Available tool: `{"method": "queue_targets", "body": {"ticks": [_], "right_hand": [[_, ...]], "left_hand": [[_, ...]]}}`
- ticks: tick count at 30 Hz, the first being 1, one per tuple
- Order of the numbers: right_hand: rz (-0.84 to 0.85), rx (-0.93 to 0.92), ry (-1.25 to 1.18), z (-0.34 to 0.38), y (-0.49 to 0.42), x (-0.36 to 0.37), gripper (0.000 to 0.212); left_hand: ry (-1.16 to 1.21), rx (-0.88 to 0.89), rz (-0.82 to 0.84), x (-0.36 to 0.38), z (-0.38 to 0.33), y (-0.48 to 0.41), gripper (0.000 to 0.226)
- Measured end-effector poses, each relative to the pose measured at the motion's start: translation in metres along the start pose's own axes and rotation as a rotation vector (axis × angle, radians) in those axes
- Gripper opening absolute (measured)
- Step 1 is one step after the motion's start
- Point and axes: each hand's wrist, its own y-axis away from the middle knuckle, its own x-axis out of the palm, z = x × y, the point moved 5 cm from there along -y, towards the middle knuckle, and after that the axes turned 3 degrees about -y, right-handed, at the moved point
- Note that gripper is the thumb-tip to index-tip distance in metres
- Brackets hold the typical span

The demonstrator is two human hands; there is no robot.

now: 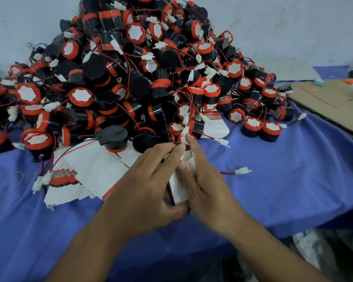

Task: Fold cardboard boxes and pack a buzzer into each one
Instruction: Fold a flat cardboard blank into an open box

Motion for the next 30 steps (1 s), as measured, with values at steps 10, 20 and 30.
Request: {"method": "queue_targets", "body": {"ticks": [10,20,30], "right_hand": [[0.187,0.03,0.056,0.006,0.003,-0.002,0.08],[0.13,0.112,-0.209,0.001,-0.003,0.001,0.079],[0.065,-0.059,-0.238,0.02,-0.003,-0.009,0.043]], "left_hand": [[0.065,-0.036,-0.018,-0.008,0.006,0.001,0.079],[0.052,-0.056,-0.013,-0.005,0.003,0.0,0.08],[-0.002,-0.063,-0.157,-0.011,0.001,0.007,0.079]]}}
